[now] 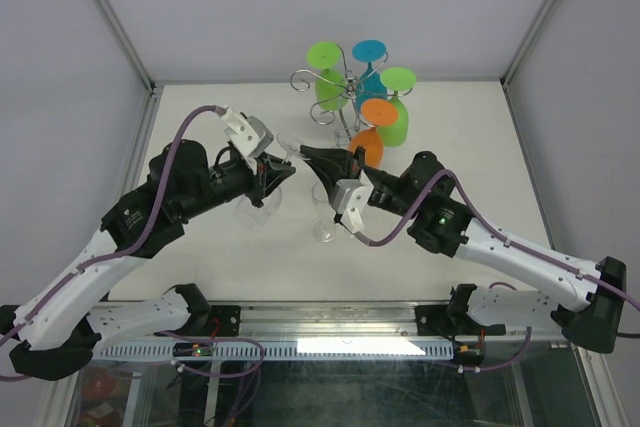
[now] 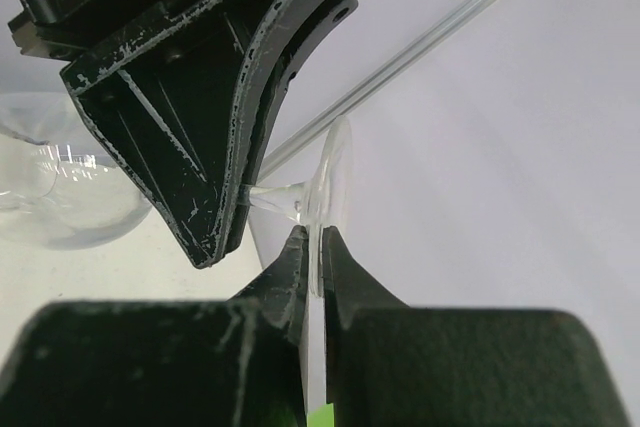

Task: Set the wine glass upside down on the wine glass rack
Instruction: Turn the wine glass upside down at the wine rack.

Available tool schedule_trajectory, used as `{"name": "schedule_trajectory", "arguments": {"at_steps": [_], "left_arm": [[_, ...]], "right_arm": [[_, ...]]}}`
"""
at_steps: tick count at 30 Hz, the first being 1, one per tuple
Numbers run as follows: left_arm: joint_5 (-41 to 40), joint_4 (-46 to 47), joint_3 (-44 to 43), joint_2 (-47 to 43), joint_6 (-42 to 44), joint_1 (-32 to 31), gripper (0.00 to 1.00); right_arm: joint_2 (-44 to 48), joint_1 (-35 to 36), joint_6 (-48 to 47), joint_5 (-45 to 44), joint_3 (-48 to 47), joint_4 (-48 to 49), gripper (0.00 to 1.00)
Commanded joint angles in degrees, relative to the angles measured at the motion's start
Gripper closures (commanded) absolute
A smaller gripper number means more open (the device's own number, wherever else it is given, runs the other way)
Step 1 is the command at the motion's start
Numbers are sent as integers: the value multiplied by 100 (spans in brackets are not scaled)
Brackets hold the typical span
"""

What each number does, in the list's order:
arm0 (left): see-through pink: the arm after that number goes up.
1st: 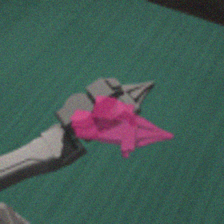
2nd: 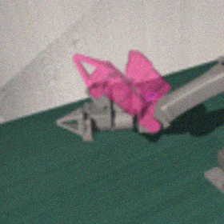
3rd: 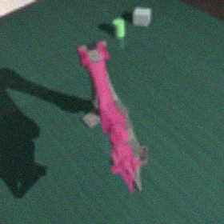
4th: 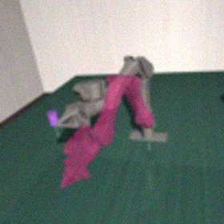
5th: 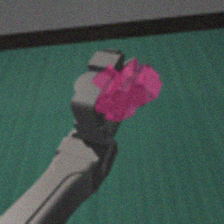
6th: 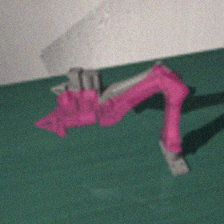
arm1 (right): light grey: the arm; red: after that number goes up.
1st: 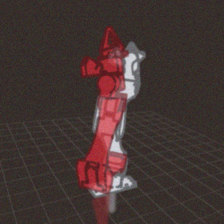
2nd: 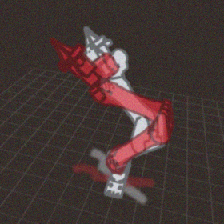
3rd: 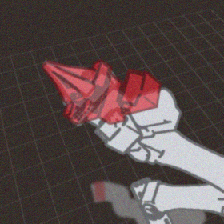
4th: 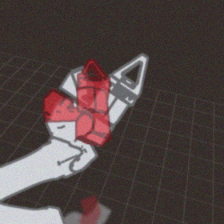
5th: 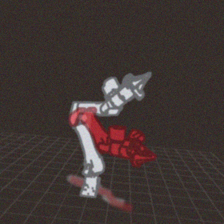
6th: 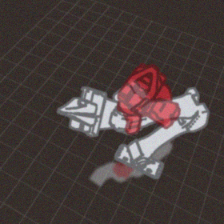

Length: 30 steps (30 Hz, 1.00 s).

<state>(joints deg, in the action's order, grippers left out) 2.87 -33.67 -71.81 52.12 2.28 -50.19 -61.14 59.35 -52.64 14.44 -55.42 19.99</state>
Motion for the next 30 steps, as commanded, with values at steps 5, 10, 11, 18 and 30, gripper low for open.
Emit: {"name": "schedule_trajectory", "arguments": {"at_steps": [5,10,11,18,30], "left_arm": [[15,-144,-404,-116,316,-58,100],[12,-172,-192,-112,318,-53,100],[100,-169,-159,-87,302,-59,100],[411,15,79,158,231,-61,100],[72,53,-386,61,285,-56,100]], "right_arm": [[-168,6,193,-70,-452,751,100],[12,7,193,-70,-97,724,100],[60,6,193,-70,-20,719,100],[387,8,193,-70,377,640,100],[10,11,193,-70,-356,837,100]]}}
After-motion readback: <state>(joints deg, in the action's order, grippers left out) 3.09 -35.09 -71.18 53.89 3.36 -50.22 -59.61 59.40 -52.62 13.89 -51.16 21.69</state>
